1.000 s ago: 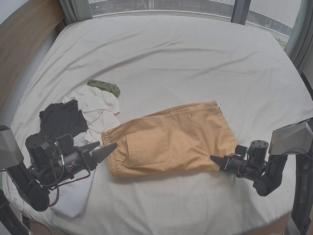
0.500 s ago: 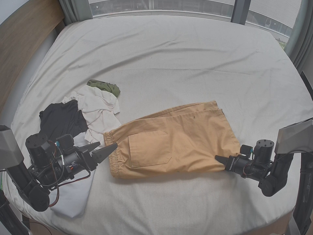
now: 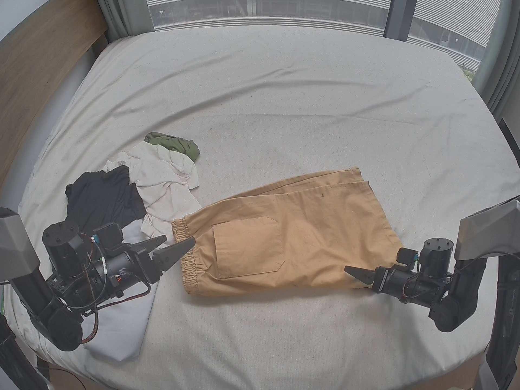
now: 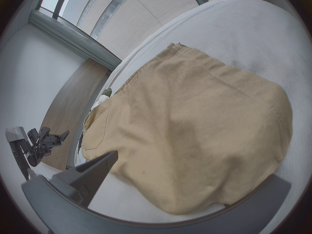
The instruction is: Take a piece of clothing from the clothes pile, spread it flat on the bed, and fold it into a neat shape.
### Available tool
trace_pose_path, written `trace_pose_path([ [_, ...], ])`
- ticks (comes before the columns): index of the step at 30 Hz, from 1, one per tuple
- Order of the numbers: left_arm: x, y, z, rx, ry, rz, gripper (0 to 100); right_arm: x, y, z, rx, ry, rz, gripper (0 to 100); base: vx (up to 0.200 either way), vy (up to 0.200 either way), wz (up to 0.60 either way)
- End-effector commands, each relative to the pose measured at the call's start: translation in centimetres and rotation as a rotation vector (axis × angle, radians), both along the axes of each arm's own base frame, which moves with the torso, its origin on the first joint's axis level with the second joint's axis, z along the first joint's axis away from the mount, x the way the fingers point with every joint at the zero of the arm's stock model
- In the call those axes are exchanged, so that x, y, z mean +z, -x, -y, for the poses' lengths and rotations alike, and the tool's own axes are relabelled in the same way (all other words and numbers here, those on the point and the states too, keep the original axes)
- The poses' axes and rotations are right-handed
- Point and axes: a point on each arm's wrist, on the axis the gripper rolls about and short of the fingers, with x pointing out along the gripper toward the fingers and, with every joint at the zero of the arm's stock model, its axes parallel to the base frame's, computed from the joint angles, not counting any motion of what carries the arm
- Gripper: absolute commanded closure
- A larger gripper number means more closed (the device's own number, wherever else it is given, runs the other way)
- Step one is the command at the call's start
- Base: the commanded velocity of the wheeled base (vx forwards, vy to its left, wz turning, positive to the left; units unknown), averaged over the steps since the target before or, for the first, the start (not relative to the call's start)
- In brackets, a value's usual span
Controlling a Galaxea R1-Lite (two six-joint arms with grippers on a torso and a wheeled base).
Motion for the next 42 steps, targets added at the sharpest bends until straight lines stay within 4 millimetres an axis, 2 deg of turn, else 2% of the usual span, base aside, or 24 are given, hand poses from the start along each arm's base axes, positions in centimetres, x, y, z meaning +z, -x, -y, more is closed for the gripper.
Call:
trace_pose_path([
  [1, 0.0, 0.0, 0.0, 0.0, 0.001, 0.002, 0, -1.4, 0.7, -1.2, 0.041, 0.012, -0.062, 0, 0.0, 0.0, 0.0],
  [8, 0.0, 0.0, 0.0, 0.0, 0.002, 0.001, 0, -1.9, -0.2, -3.1, 0.04, 0.01, -0.056, 0, 0.0, 0.0, 0.0],
  [13, 0.1, 0.0, 0.0, 0.0, 0.003, 0.002, 0, -1.3, -2.9, -4.3, -0.002, -0.01, -0.023, 0, 0.0, 0.0, 0.0],
  [19, 0.1, 0.0, 0.0, 0.002, 0.005, 0.0, 0, -0.1, -4.7, -4.9, -0.029, -0.041, 0.041, 0, 0.0, 0.0, 0.0],
  [27, 0.1, 0.1, 0.0, 0.0, 0.005, -0.001, 0, -0.2, -6.0, -4.5, -0.12, -0.015, 0.065, 0, 0.0, 0.0, 0.0],
  [28, 0.1, 0.0, 0.0, 0.0, 0.005, 0.0, 0, -0.3, -6.1, -4.5, -0.13, -0.011, 0.067, 100, 0.0, 0.0, 0.0],
  [38, 0.0, 0.0, 0.0, 0.0, 0.004, -0.004, 0, -0.3, -5.9, -4.3, -0.141, -0.016, 0.083, 100, 0.0, 0.0, 0.0],
  [42, -0.1, 0.0, 0.0, 0.001, 0.004, -0.011, 0, -0.3, -4.9, -4.0, -0.14, -0.004, 0.058, 100, 0.0, 0.0, 0.0],
])
